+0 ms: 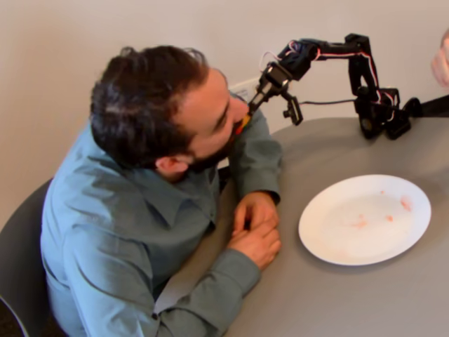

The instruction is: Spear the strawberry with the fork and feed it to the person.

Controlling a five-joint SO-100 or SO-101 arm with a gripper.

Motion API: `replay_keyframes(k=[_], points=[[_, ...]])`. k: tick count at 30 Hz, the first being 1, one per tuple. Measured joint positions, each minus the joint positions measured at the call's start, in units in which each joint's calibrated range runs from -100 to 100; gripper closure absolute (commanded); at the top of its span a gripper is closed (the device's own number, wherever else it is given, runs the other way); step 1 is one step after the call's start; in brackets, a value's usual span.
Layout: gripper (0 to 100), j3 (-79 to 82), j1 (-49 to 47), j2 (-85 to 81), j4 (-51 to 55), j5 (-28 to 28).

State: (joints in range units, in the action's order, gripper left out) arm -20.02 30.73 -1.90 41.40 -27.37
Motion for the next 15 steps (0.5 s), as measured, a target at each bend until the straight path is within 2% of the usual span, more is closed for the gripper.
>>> replay_keyframes(k=[11,14,15], points=[[99,-3.5,0.6,-1.2,0.1,-0.7],[99,-3.5,0.4,-1.3,2.1,1.0],[99,-3.5,0.2,-1.3,5.7,2.7]])
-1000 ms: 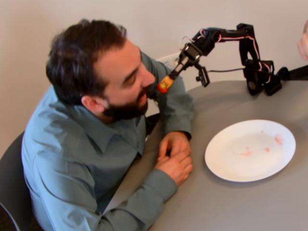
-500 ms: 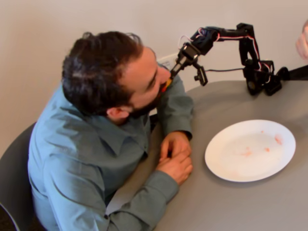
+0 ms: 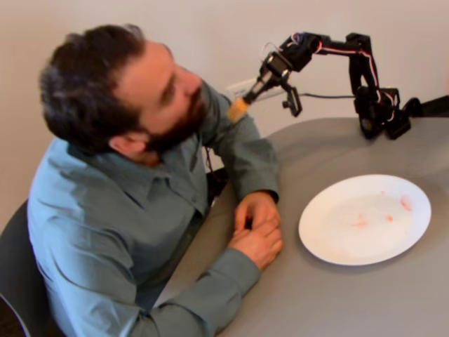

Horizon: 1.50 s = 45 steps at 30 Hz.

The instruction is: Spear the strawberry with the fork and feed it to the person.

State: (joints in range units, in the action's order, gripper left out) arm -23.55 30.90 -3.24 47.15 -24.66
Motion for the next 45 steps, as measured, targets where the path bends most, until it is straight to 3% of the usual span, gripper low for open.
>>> replay_keyframes(k=[3,6,10,12,14,15,16,23,28,33,45], points=[[99,0.0,-2.9,0.0,15.3,6.8],[99,3.2,-9.1,0.1,21.8,14.8],[99,5.9,-16.6,-4.8,22.2,19.7],[99,10.3,-24.1,-16.4,22.7,21.5],[99,14.9,-24.2,-22.3,22.6,21.7],[99,29.5,-24.6,-31.9,18.6,21.6],[99,31.8,-24.2,-33.0,17.7,21.6],[99,92.8,-19.0,-56.3,-29.1,18.4],[99,108.3,-19.0,-57.5,-43.8,17.6],[99,116.8,-19.6,-57.4,-51.7,17.7],[99,120.1,-22.1,-57.4,-52.3,20.3]])
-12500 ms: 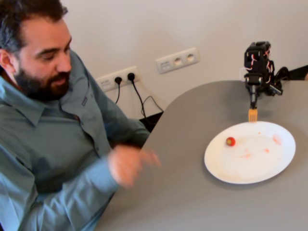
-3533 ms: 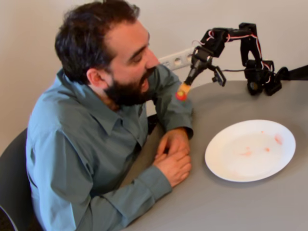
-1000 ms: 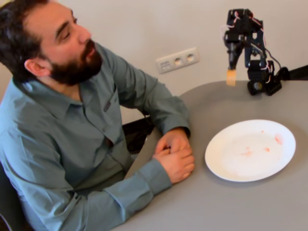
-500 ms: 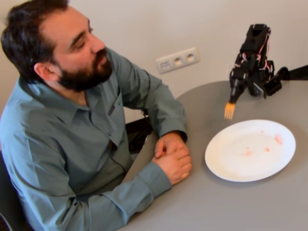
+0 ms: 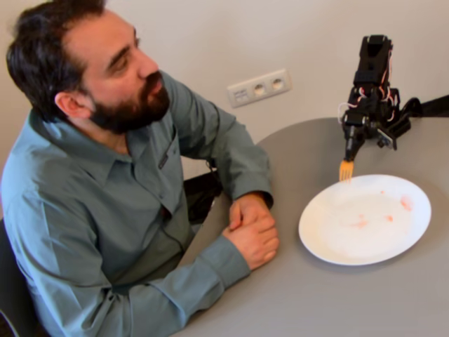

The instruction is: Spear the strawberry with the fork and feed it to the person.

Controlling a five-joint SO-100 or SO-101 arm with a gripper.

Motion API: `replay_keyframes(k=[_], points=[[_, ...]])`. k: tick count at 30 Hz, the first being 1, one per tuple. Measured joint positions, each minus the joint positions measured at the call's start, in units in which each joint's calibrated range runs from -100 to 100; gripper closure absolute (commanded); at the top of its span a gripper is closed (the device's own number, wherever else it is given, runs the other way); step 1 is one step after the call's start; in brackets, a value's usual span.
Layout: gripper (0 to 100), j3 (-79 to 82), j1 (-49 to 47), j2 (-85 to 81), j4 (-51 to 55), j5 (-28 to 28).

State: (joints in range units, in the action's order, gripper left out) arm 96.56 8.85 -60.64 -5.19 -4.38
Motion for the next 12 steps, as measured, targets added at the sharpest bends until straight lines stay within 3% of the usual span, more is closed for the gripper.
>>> replay_keyframes(k=[5,12], points=[[99,0.0,0.0,-0.2,6.6,4.1],[99,0.0,0.0,-0.2,6.7,4.4]])
